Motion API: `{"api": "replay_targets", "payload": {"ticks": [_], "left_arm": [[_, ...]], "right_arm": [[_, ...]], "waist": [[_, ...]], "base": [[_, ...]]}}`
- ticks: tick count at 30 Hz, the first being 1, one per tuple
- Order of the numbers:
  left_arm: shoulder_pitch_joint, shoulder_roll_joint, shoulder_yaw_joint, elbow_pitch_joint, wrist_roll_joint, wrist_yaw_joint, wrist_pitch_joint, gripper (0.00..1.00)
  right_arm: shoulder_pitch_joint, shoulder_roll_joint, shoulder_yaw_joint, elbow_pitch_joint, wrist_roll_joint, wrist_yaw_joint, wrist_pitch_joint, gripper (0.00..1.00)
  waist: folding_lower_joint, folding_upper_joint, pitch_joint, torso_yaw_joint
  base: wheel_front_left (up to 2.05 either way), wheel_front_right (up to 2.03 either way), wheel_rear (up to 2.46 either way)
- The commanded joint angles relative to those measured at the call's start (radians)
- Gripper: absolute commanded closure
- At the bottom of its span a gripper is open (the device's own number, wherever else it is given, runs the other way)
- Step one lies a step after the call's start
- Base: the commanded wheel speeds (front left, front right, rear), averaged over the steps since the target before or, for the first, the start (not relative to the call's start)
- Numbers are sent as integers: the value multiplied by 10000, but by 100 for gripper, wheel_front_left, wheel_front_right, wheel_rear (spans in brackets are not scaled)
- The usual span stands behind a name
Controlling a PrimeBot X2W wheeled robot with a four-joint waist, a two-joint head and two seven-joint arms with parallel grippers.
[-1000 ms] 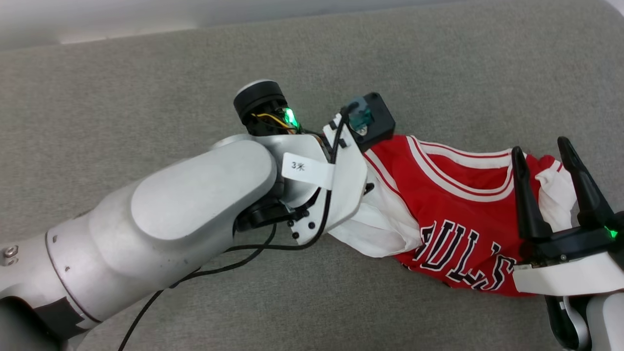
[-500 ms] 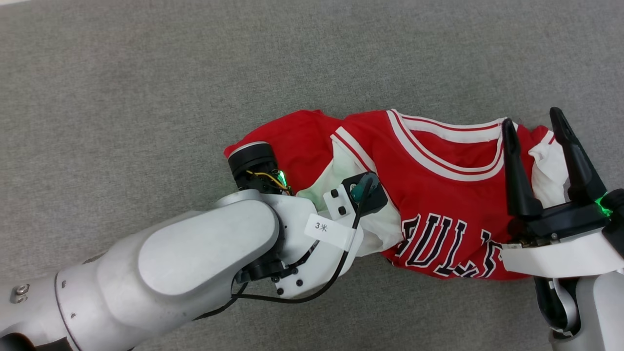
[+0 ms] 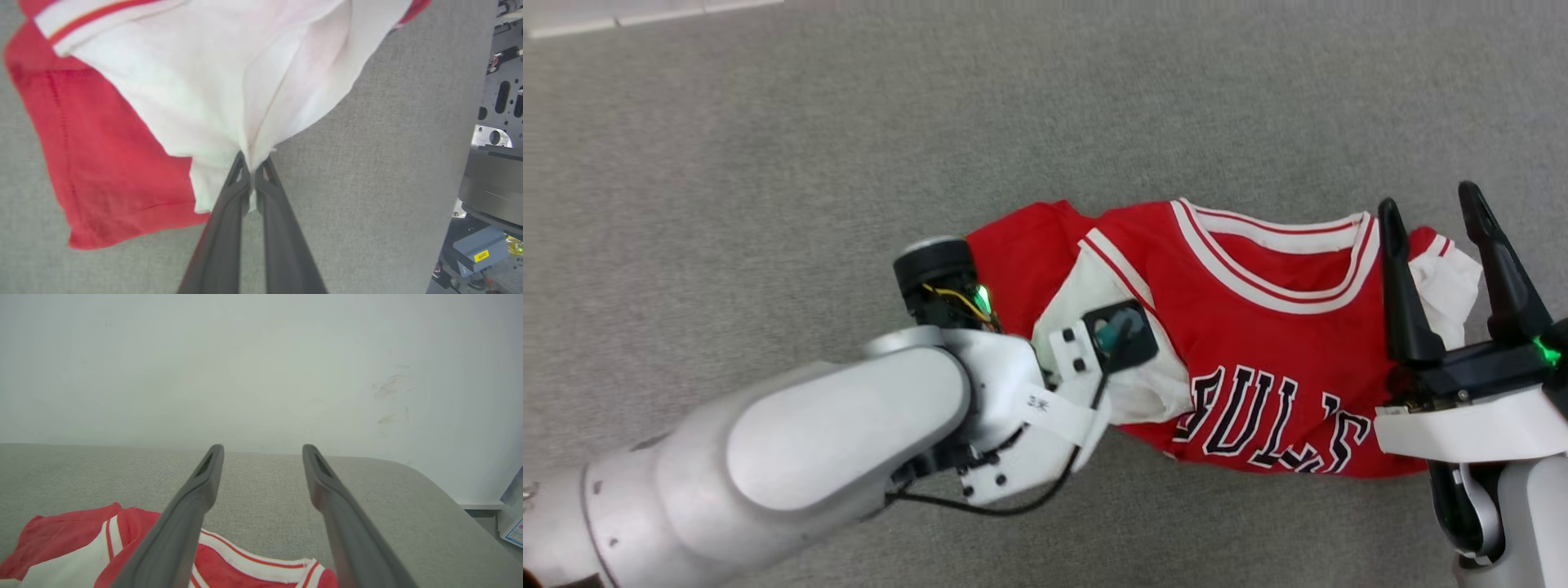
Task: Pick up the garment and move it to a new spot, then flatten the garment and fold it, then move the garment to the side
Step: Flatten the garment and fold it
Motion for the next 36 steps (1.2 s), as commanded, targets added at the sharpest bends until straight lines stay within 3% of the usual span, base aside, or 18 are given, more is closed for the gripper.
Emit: {"api": "replay_targets", "payload": {"ticks": [1, 9, 17, 22, 28, 29, 30, 36], "left_arm": [[-225, 203, 27, -23, 143, 1, -335, 100], [-627, 1589, 23, 972, 225, 3, -2553, 100], [647, 3108, 16, 2138, -70, 1, -3906, 100], [2100, 3650, 23, 2676, -578, 225, -4405, 100], [3676, 3571, -75, 3005, -1366, 449, -4619, 100], [3705, 3520, -27, 3008, -1411, 504, -4741, 56], [3660, 3495, 71, 2974, -1460, 581, -4892, 0], [2972, 3891, 681, 2265, -1744, 583, -5064, 0]], "right_arm": [[192, -58, -89, 59, -71, -3, -23, 0], [642, -93, -267, 37, -65, -3, -23, 0], [1044, -16, -422, 8, -49, -3, -23, 0], [1285, 61, -517, -3, -31, -3, -23, 0], [1412, 111, -550, 66, -72, -3, -23, 0], [1443, 108, -548, 83, -79, -3, -23, 0], [1461, 95, -546, 104, -76, -3, -23, 0], [1615, 56, -557, 186, -19, -3, -23, 0]], "waist": [[-2, 0, -465, 340], [-2, 0, -1299, 1102], [-2, 0, -1619, 1397], [-2, 0, -1684, 1479], [-2, 0, -1794, 1607], [-2, 0, -1840, 1648], [-2, 0, -1896, 1683], [-2, 0, -2372, 1867]], "base": [[0, 0, 0], [0, 0, 0], [0, 0, 0], [0, 0, 0], [0, 0, 0], [0, 0, 0], [0, 0, 0], [0, 0, 0]]}}
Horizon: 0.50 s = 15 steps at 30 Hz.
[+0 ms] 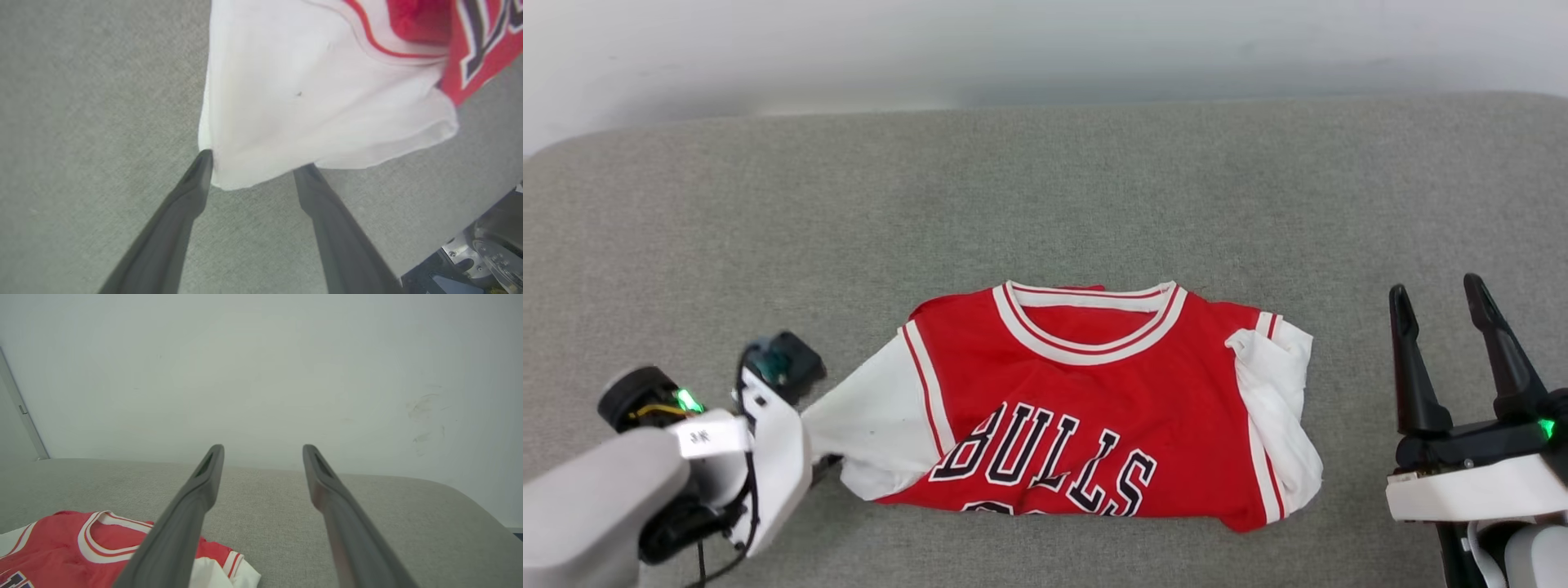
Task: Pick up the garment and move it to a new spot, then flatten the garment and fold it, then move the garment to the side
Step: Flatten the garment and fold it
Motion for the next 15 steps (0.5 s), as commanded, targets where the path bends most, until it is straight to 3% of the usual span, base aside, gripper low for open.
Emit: {"api": "replay_targets", "payload": {"ticks": [1, 11, 15], "left_arm": [[-278, 227, 205, -382, -228, -35, 103, 0], [-1309, 1312, 1166, -1926, -920, 244, 767, 0], [-1569, 1231, 1494, -1634, -1312, 459, 858, 0]], "right_arm": [[154, 22, -8, 29, 17, -3, -23, 0], [299, 108, -32, 9, 116, -3, -23, 0], [239, 86, 5, -22, 120, -3, -23, 0]], "waist": [[1, 0, -242, 88], [1, 0, -557, 70], [1, 0, -498, 20]], "base": [[0, 0, 0], [0, 0, 0], [0, 0, 0]]}}
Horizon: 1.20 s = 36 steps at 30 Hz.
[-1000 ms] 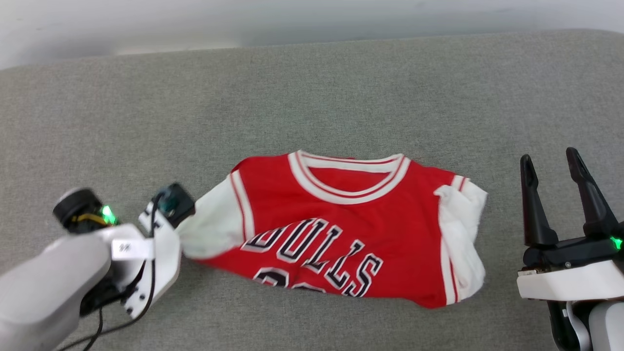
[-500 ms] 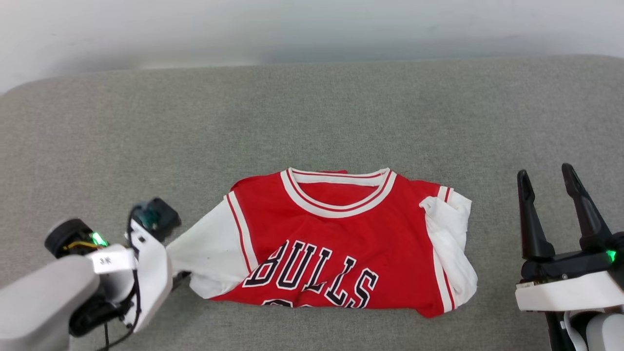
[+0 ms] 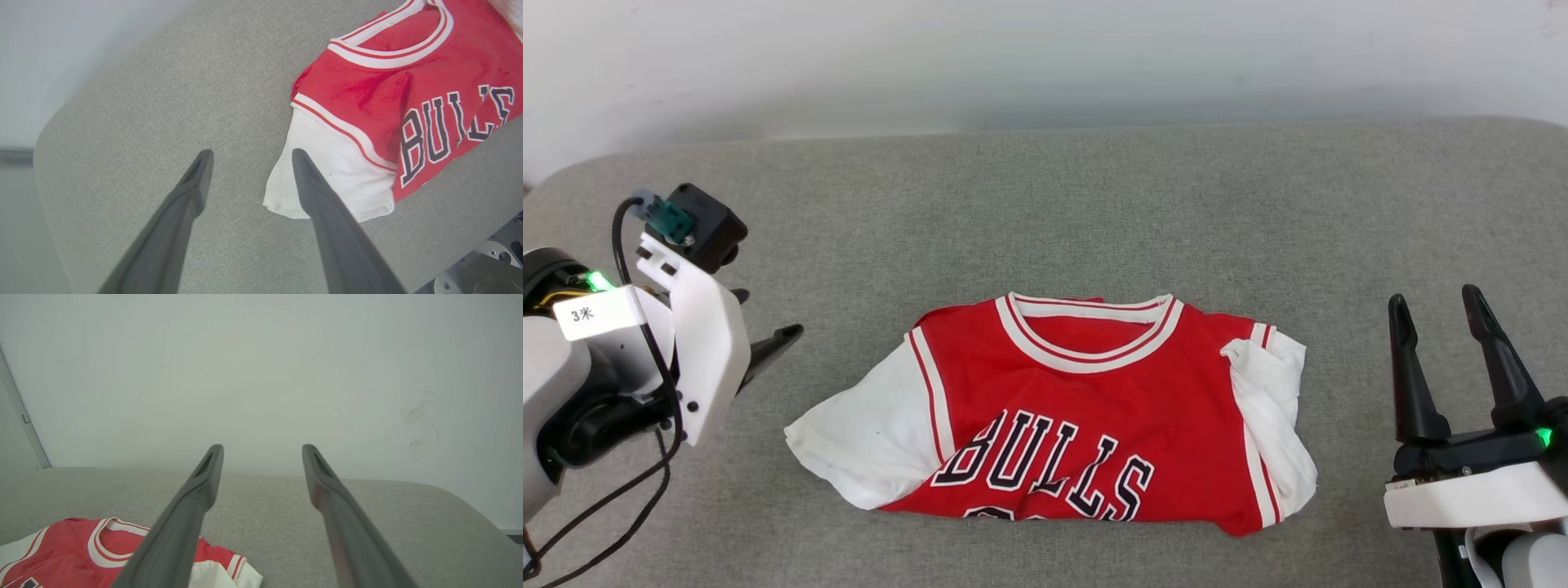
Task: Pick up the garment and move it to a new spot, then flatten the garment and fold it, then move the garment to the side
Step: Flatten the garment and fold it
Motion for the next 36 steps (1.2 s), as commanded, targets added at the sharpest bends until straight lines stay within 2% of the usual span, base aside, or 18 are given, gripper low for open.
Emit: {"api": "replay_targets", "payload": {"ticks": [1, 11, 24, 25, 26, 29, 36], "left_arm": [[-80, -53, 4, 180, 17, 45, 79, 0], [411, -882, -664, 1833, -593, -312, 1114, 0], [1268, -1900, -1699, 4032, -453, -871, 1649, 0], [1305, -1996, -1702, 4103, -524, -896, 1569, 56], [1288, -2074, -1708, 4153, -545, -933, 1543, 100], [921, -1896, -1724, 4207, -255, -980, 1421, 100], [-90, -1128, -1039, 3877, -167, -1002, 605, 100]], "right_arm": [[-37, 17, 24, -38, 45, -3, -23, 0], [-471, -90, 123, -85, -13, -3, -23, 0], [-808, -59, 153, -135, -117, -5, -23, 0], [-786, -49, 112, -144, -123, -3, -23, 0], [-753, -46, 68, -148, -133, -3, -23, 0], [-646, -53, -9, -136, -143, -3, -23, 0], [-547, 3, -281, -209, -109, -3, -23, 0]], "waist": [[2, 0, 53, -29], [2, 0, 651, -348], [2, 0, 1246, -730], [2, 0, 1249, -714], [2, 0, 1233, -685], [2, 0, 1147, -610], [2, 0, 911, -357]], "base": [[0, 0, 0], [0, 0, 0], [0, 0, 0], [0, 0, 0], [0, 0, 0], [0, 0, 0], [0, 0, 0]]}}
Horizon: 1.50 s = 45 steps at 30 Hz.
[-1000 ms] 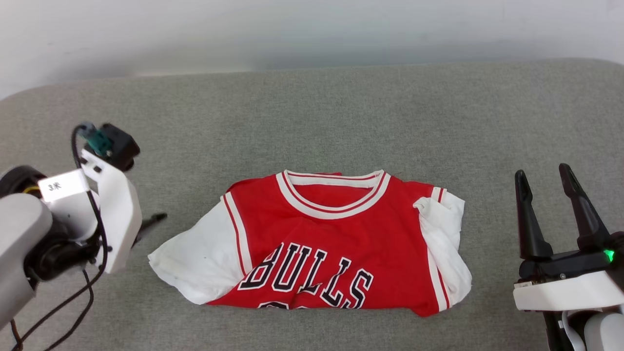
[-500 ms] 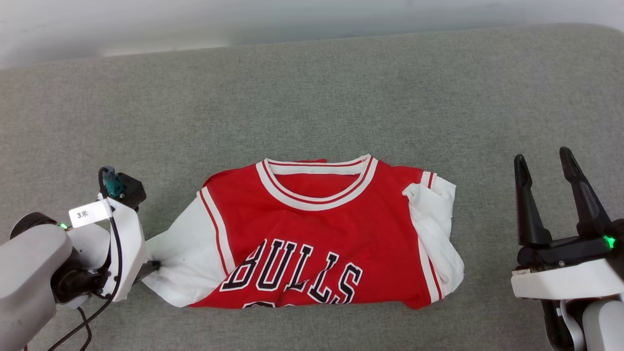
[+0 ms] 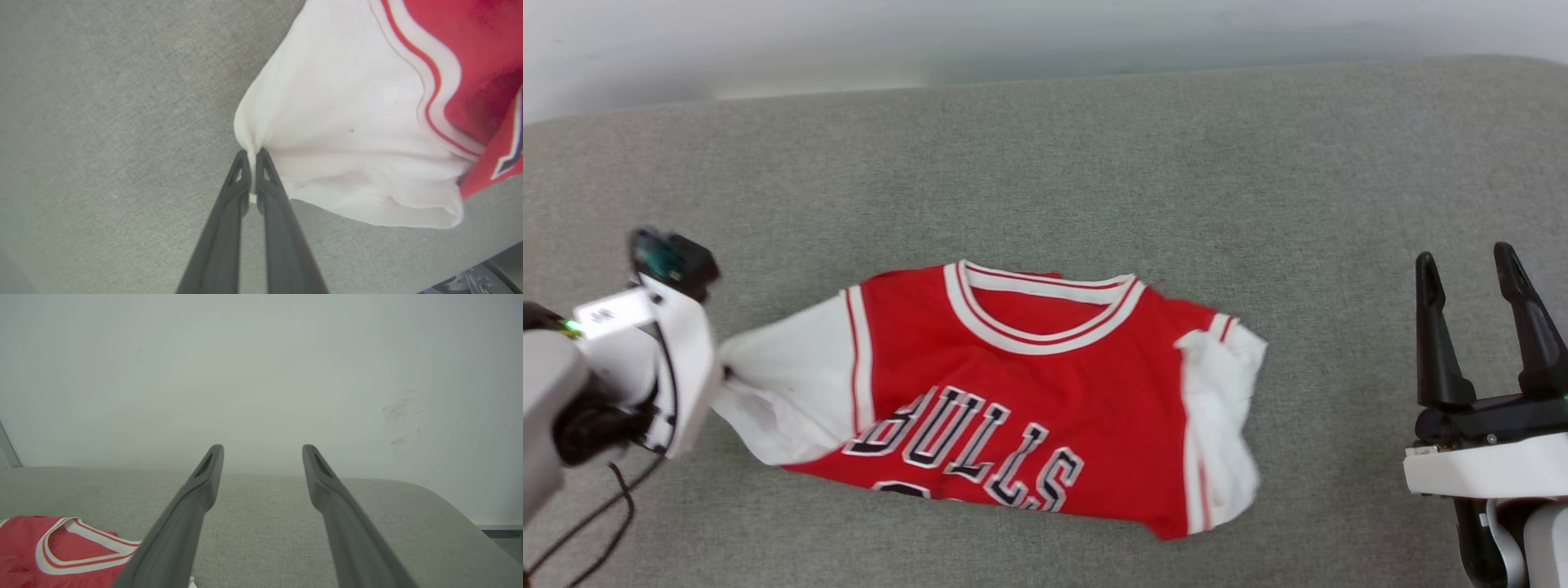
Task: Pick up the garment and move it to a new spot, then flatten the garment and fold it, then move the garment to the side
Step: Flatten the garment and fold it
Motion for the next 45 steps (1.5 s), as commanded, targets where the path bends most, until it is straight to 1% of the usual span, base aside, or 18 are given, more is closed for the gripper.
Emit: {"api": "replay_targets", "payload": {"ticks": [1, 4, 6, 9, 14, 17, 18, 19, 22, 26, 29, 30, 31, 34, 36, 40, 45], "left_arm": [[-122, 190, 129, -16, -22, 28, -135, 100], [-170, 577, 403, -8, -201, 102, -386, 100], [41, 698, 535, 25, -431, 192, -546, 100], [457, 794, 447, 188, -630, 356, -622, 100], [1323, 511, 316, 851, -1013, 596, -902, 100], [1680, 250, 269, 1297, -1178, 579, -1170, 100], [1768, 124, 290, 1421, -1233, 567, -1303, 72], [1806, 24, 305, 1506, -1175, 540, -1466, 0], [1476, -65, 283, 1646, -833, 450, -1830, 0], [838, 71, 319, 1410, -293, 387, -2071, 0], [368, 133, 441, 943, -24, 398, -2174, 0], [-40, 141, 552, 349, 295, 502, -2453, 0], [-109, 107, 582, 147, 404, 517, -2619, 0], [-236, -42, 806, -358, 694, 877, -3386, 0], [-103, -154, 906, -661, 935, 1219, -4026, 0], [464, -410, 1238, -1048, 1114, 2081, -5552, 0], [1507, -509, 1746, -1379, 1119, 3281, -7567, 0]], "right_arm": [[104, 38, -54, -43, 0, -3, -23, 0], [188, 22, -127, -56, -7, -3, -23, 0], [210, 14, -155, -50, 1, -3, -23, 0], [209, 46, -130, -7, -5, -3, -23, 0], [158, -10, 55, 96, -37, -3, -23, 0], [117, -87, 116, 144, -27, -3, -23, 0], [128, -104, 124, 157, -25, -3, -23, 0], [155, -120, 118, 167, -22, -3, -23, 0], [309, -148, 59, 212, -27, -3, -23, 0], [455, -119, 7, 234, -5, -3, -23, 0], [542, -62, 17, 241, 21, -3, -23, 0], [616, -21, 44, 258, 36, -3, -23, 0], [620, -37, 80, 232, 20, -3, -23, 0], [604, -142, 154, 107, -71, -3, -23, 0], [519, -235, 241, 27, -123, -3, -23, 0], [226, -497, 535, -101, -243, -3, -23, 0], [-302, -1176, 1223, 89, -351, -3, -21, 0]], "waist": [[0, 0, -67, 68], [0, 0, -126, 123], [0, 0, -150, 152], [0, 0, -159, 165], [0, 0, -152, 77], [0, 0, -174, 24], [0, 0, -198, 13], [0, 0, -233, 11], [0, 0, -395, 48], [0, 0, -656, 91], [0, 0, -833, 116], [0, 0, -990, 111], [0, 0, -1044, 102], [0, 0, -1208, 92], [0, 0, -1310, 82], [0, 0, -1507, 107], [0, 0, -1677, 172]], "base": [[0, 0, 0], [0, 0, 0], [0, 0, 0], [0, 0, 0], [0, 0, 0], [0, 0, 0], [0, 0, 0], [0, 0, 0], [0, 0, 0], [0, 0, 0], [0, 0, 0], [0, 0, 0], [0, 0, 0], [0, 0, 0], [0, 0, 0], [0, 0, 0], [0, 0, 0]]}}
